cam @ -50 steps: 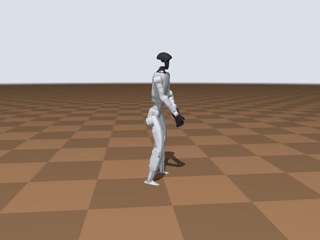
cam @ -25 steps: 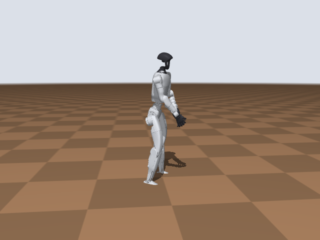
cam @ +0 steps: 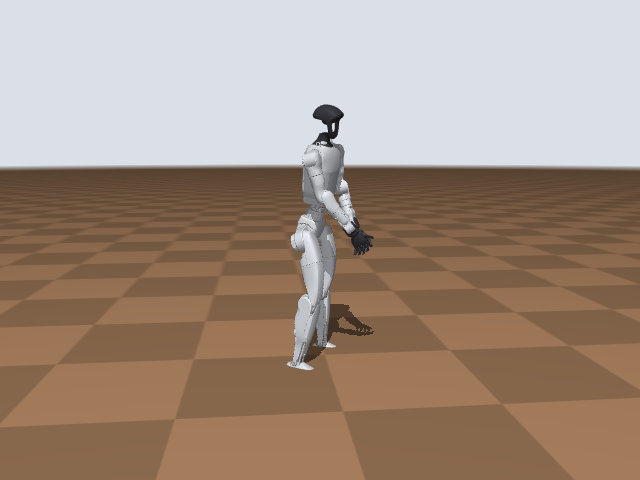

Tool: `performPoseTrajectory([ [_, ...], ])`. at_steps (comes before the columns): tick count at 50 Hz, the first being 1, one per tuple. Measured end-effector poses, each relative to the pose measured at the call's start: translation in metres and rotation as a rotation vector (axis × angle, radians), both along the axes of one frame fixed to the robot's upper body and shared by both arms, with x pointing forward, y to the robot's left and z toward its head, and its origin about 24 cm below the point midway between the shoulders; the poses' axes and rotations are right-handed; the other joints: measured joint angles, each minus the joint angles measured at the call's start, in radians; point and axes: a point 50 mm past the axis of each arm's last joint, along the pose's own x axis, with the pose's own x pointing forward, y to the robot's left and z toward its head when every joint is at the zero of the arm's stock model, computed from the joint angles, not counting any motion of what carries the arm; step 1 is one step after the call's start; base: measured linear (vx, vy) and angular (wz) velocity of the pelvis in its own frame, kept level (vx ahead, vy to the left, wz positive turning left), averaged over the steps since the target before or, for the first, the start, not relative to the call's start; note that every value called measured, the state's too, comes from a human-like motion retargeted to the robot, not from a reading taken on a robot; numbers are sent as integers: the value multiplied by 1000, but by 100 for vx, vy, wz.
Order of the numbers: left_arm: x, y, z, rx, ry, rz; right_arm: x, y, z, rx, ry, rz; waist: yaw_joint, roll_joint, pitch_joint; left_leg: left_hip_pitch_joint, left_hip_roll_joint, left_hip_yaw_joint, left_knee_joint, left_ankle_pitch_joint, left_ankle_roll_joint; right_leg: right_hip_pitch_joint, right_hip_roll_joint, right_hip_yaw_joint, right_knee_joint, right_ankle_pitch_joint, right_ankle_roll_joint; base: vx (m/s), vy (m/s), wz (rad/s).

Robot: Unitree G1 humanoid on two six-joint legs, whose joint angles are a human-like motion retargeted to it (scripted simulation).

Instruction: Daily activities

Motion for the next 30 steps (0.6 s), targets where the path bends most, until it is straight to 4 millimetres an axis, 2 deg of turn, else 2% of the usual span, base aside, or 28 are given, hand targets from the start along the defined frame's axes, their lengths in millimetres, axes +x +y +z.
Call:
performPoseTrajectory([
  [2,-1,1,-1,3,4,7,0,2,0,0,-3,2,-2,5,14,14,8,4,-1,2,1,22,10,1,-24,14,-2,1,-2,-22],
  [3,-9,0,-4,1,21,10,-7,6,-3,2,11,5,-6,1,2,8,5,12,-15,25,6,-6,3,8,2,17,-2,0,0,0],
  [6,-2,6,-2,12,9,24,0,5,1,-6,-13,7,-6,7,18,25,15,8,3,-6,2,40,21,6,-47,19,-2,4,-1,-12],
  [8,-12,4,-6,13,30,27,-9,10,-3,-5,1,16,-11,4,9,22,15,20,-12,23,9,14,18,16,-26,30,-3,-2,-1,-11],
  [10,-7,9,-4,22,17,36,-2,8,0,-13,-17,22,-11,5,14,29,20,15,3,-4,5,41,27,13,-56,24,-1,0,0,0],
  [12,-16,8,-8,23,36,36,-11,14,-4,-13,-5,32,-15,1,2,21,17,26,-12,26,13,8,21,23,-28,31,-2,0,0,0],
  [15,-7,13,-5,36,19,40,-1,12,1,-22,-29,41,-13,7,29,46,29,20,6,-7,9,69,41,16,-90,38,-2,4,-2,-15],
  [17,-18,11,-10,36,43,32,-12,17,-4,-22,-10,55,-16,3,14,38,27,34,-10,25,17,36,35,26,-63,48,-3,-2,-1,-10],
  [20,-9,16,-7,48,27,25,-3,15,1,-28,-28,65,-13,7,37,60,36,26,7,-7,14,90,50,19,-116,50,-3,5,-1,-6],
  [22,-27,12,-13,45,62,17,-21,23,-8,-26,5,81,-14,-7,-17,26,19,46,-30,45,26,-9,30,42,-34,41,-2,-3,-1,-8],
  [25,-14,18,-9,53,43,9,-7,18,-1,-28,-11,86,-11,1,21,53,31,31,7,0,21,68,46,27,-97,43,-2,5,-1,-1],
  [30,-13,18,-9,59,44,-21,-6,20,-1,-25,-1,108,-5,6,57,92,43,35,9,-5,23,129,62,25,-152,66,-4,0,0,0],
])
